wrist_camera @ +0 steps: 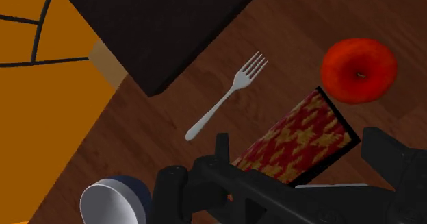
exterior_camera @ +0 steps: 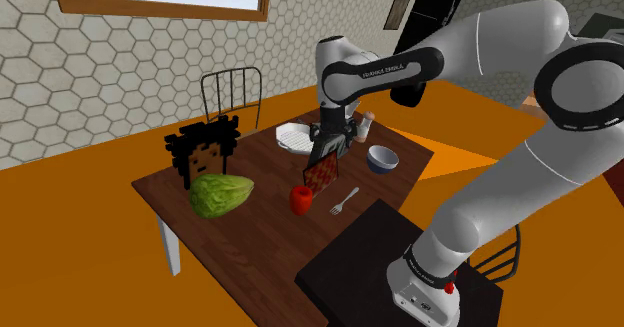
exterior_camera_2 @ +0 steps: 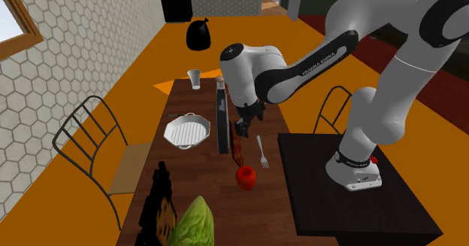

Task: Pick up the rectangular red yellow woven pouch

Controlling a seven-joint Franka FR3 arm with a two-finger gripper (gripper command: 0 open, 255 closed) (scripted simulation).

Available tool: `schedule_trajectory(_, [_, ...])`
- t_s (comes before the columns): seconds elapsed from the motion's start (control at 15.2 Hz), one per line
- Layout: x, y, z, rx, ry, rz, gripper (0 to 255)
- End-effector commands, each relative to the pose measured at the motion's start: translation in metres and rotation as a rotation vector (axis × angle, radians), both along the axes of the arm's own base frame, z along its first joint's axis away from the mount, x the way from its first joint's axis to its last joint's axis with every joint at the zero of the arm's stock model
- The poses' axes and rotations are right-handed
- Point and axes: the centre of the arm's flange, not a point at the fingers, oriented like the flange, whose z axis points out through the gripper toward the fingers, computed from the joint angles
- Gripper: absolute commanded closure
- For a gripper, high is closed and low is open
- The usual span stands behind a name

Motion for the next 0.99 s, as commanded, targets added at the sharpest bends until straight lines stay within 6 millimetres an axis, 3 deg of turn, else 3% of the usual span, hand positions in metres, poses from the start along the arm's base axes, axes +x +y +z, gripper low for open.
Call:
schedule_trajectory(0.0, [0.018,-0.007,-0.021,-0.030,0.000,-0.105,0])
schedule_trajectory(0.53, [0.082,-0.061,-0.100,-0.143,0.005,-0.500,0])
schedule_trajectory(0.79, [0.105,-0.099,-0.136,-0.200,0.008,-0.697,0])
schedule_trajectory(0.92, [0.107,-0.104,-0.145,-0.206,0.008,-0.718,0])
